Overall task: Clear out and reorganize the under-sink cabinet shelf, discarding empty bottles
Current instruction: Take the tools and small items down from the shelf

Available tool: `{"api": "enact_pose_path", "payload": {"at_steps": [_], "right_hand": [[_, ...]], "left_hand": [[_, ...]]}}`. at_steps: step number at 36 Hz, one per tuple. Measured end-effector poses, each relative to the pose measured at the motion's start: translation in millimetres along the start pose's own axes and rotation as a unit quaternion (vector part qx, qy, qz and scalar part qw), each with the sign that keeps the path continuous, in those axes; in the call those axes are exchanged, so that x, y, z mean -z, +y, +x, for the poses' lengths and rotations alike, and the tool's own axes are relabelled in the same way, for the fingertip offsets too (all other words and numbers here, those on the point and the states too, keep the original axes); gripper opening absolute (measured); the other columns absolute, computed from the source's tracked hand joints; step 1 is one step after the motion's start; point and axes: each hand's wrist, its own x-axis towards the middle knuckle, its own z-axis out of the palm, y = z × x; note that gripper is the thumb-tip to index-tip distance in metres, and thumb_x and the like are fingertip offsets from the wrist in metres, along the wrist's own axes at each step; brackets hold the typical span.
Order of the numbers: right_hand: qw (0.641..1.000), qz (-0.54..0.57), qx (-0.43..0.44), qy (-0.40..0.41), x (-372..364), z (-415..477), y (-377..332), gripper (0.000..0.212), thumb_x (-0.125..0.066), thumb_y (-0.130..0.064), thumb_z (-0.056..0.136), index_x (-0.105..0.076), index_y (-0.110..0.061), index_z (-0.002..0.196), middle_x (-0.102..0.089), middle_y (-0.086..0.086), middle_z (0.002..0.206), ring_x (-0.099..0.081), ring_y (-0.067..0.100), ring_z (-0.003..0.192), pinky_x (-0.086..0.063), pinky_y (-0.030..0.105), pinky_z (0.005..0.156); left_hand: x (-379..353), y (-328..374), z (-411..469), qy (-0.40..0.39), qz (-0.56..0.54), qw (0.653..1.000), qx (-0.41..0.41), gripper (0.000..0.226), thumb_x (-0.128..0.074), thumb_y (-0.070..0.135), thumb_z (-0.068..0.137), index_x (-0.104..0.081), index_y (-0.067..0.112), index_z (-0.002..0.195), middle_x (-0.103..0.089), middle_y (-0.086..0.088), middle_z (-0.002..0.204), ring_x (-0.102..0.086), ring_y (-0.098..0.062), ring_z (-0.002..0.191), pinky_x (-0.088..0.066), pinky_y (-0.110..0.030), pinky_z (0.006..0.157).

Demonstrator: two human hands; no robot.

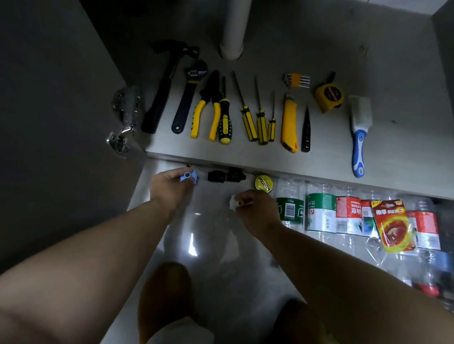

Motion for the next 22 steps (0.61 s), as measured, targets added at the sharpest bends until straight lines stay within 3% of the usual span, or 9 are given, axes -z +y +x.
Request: {"api": "enact_pose_path", "payload": {"at_steps": [3, 7, 10, 13, 16, 18, 22], "right_hand": [[0.999, 0.029, -0.012, 0.015, -0.7, 1.0, 2.3, 0.020, -0.069, -0.014, 0.090, -0.078, -0.024, 0.104, -0.073, -0.003, 0.098, -0.066, 0.012, 0.088, -0.040, 0.006, 0.050], [0.999, 0.042, -0.013, 0.013, 2.8, 2.7, 4.6, 0.029, -0.063, -0.010, 0.091, -0.074, -0.022, 0.115, -0.073, 0.003, 0.109, -0.068, 0.021, 0.099, -0.053, 0.021, 0.070], [0.999, 0.019, 0.016, 0.032, 4.7, -2.0, 3.1, 0.041, -0.059, -0.001, 0.085, -0.064, -0.017, 0.123, -0.063, 0.008, 0.120, -0.062, 0.024, 0.105, -0.053, 0.032, 0.082], [0.997, -0.018, 0.011, 0.071, 2.4, -6.7, 4.6, 0.029, -0.060, -0.003, 0.084, -0.060, -0.010, 0.112, -0.057, 0.013, 0.118, -0.057, 0.024, 0.094, -0.046, 0.031, 0.075], [0.996, -0.087, 0.023, 0.016, -1.0, -11.6, 7.0, 0.023, -0.053, -0.005, 0.091, -0.070, -0.008, 0.107, -0.064, 0.014, 0.116, -0.064, 0.027, 0.099, -0.049, 0.026, 0.077], [0.990, -0.133, 0.041, -0.032, -3.5, -14.6, 7.1, 0.029, -0.052, -0.010, 0.094, -0.072, -0.011, 0.116, -0.064, 0.012, 0.122, -0.064, 0.027, 0.106, -0.049, 0.025, 0.081], [0.990, -0.132, 0.006, -0.052, -7.5, -16.7, 4.9, 0.040, -0.059, -0.016, 0.092, -0.060, -0.014, 0.132, -0.062, 0.009, 0.128, -0.061, 0.027, 0.113, -0.055, 0.038, 0.094]], "left_hand": [[0.1, -0.7, 4.1, -0.007, -0.001, 1.000, 0.015, 0.022, -0.075, 0.002, 0.088, -0.077, 0.019, 0.102, -0.074, -0.015, 0.110, -0.070, -0.031, 0.098, -0.059, -0.041, 0.094], [1.0, -2.7, 4.7, -0.030, -0.030, 0.999, 0.022, 0.026, -0.070, -0.004, 0.090, -0.072, 0.009, 0.113, -0.072, -0.019, 0.106, -0.068, -0.025, 0.083, -0.058, -0.032, 0.079], [2.5, -2.8, 1.0, -0.038, -0.040, 0.998, 0.023, 0.035, -0.067, -0.007, 0.091, -0.068, 0.004, 0.124, -0.071, -0.021, 0.114, -0.067, -0.030, 0.095, -0.056, -0.042, 0.093], [1.8, -2.7, -4.7, -0.031, -0.039, 0.999, 0.017, 0.037, -0.068, -0.006, 0.092, -0.065, 0.002, 0.127, -0.070, -0.020, 0.115, -0.065, -0.029, 0.094, -0.054, -0.045, 0.095], [1.0, -2.2, -7.8, -0.025, -0.051, 0.998, 0.017, 0.036, -0.068, -0.004, 0.092, -0.064, 0.001, 0.128, -0.069, -0.019, 0.112, -0.065, -0.025, 0.093, -0.053, -0.040, 0.094], [0.3, -0.3, -8.7, -0.026, -0.056, 0.998, 0.019, 0.037, -0.068, -0.003, 0.093, -0.064, -0.001, 0.129, -0.070, -0.020, 0.117, -0.066, -0.026, 0.101, -0.052, -0.041, 0.100], [-2.2, 4.1, -7.6, -0.030, -0.053, 0.997, 0.036, 0.040, -0.066, -0.001, 0.095, -0.062, 0.003, 0.135, -0.070, -0.017, 0.123, -0.067, -0.029, 0.114, -0.053, -0.040, 0.103]]}}
